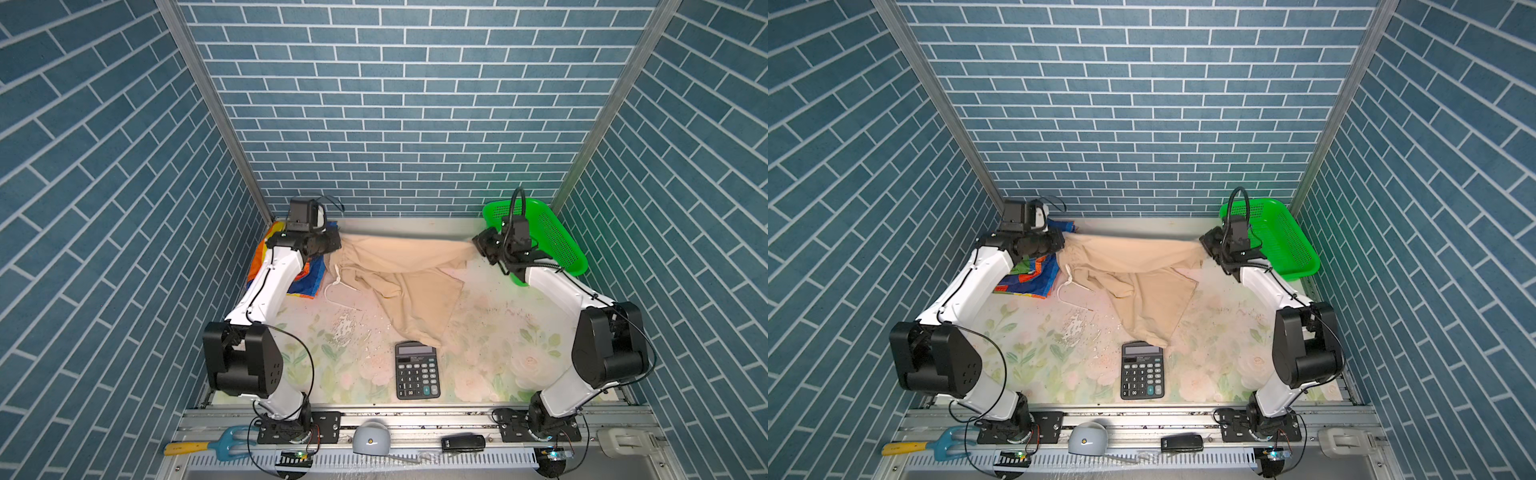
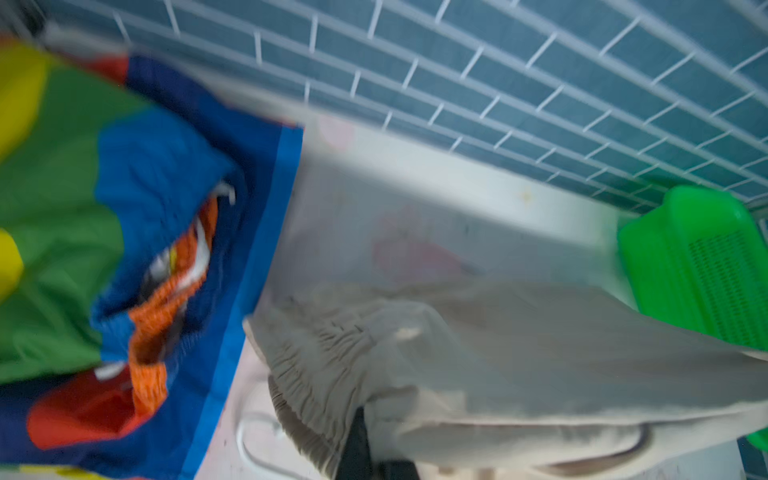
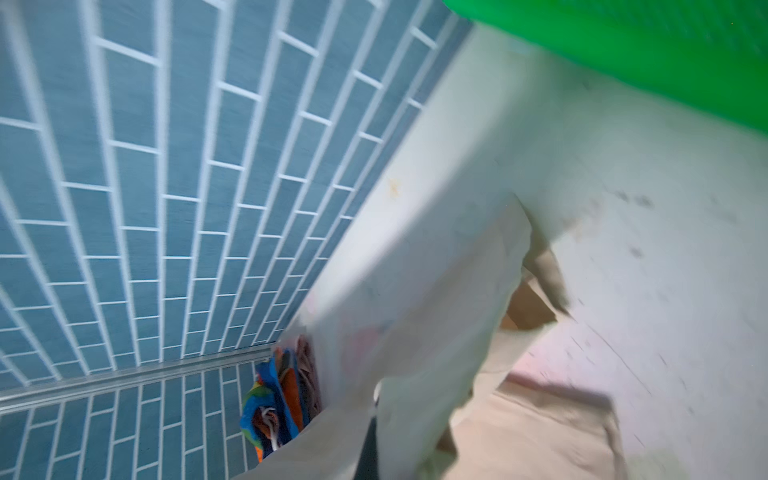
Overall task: Fold and stack the shorts
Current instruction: 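Lift the beige trousers high with both grippers and shake them out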
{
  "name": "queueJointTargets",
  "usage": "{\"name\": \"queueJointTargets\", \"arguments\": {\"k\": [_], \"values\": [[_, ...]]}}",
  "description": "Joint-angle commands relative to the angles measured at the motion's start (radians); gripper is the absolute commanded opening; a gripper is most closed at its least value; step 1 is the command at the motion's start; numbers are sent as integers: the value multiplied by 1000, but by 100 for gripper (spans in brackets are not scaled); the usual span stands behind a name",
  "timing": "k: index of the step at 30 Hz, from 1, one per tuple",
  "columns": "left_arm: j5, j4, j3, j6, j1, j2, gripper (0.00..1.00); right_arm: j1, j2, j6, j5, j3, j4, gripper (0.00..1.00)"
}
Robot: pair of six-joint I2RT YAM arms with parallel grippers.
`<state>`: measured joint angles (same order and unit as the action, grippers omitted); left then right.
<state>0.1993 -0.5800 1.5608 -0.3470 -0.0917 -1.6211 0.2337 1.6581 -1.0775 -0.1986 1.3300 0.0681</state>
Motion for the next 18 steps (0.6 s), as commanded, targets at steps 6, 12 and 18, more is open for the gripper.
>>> {"name": "queueJointTargets", "arguments": {"k": [6, 12, 18], "values": [[-64, -225, 661, 52, 6, -196, 0, -92, 132, 353, -181, 681, 316, 0], [-35, -224, 807, 34, -24, -143, 0, -156, 142, 493, -275, 1074, 495, 0], [-116, -149, 680, 57, -118, 77, 0, -288, 31, 412, -411, 1101, 379, 0]]}}
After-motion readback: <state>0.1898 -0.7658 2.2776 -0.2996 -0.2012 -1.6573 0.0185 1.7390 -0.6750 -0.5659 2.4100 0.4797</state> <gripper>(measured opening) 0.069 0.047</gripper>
